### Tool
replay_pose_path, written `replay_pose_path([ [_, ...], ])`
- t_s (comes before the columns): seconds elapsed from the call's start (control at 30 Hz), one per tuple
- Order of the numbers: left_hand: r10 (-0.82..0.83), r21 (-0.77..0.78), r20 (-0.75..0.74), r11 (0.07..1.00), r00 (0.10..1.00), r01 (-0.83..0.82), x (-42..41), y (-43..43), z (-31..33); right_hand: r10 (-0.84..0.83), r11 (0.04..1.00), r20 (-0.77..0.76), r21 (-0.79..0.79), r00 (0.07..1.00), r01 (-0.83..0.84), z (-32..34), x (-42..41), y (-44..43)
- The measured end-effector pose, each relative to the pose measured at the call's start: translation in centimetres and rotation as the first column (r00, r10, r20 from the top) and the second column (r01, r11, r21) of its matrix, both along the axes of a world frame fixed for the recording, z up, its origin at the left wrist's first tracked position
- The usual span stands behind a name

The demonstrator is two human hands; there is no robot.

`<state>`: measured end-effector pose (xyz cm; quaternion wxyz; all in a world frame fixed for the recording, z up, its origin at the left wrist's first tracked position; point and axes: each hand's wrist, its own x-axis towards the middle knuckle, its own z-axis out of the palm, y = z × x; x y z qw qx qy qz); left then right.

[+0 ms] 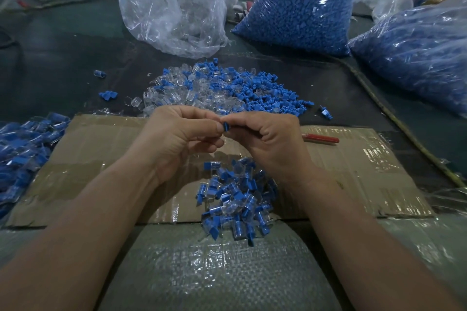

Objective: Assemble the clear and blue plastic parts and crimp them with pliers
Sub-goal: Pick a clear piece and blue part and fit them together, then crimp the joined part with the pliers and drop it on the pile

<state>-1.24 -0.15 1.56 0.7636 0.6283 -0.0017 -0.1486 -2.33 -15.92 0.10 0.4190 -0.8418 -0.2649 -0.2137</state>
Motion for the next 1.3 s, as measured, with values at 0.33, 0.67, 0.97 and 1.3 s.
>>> replay_pose_path([
  [0.33,-0.077,-0.087,0.011,0.993,0.997,0.078,0.3,0.4,0.1,-0.040,0.999,-0.015,0.021,0.999,0.041,0.2,-0.1,-0.2],
  [0.67,-0.082,0.014,0.071,0.997,0.994,0.081,0.3,0.3,-0.1,-0.035,0.999,0.051,-0.012,0.998,0.035,0.3,-0.2,0.0],
  [0.97,-0.076,-0.017,0.054,0.997,0.996,0.077,0.6,0.2,-0.6,-0.050,0.990,-0.085,-0.137,0.995,0.038,1.1,-0.4,-0.5],
  [1.3,-0.036,-0.061,0.022,0.997,0.999,0.037,0.9,0.5,-0.9,-0.549,0.790,-0.415,-0.541,0.725,0.289,2.2,1.0,-6.9],
])
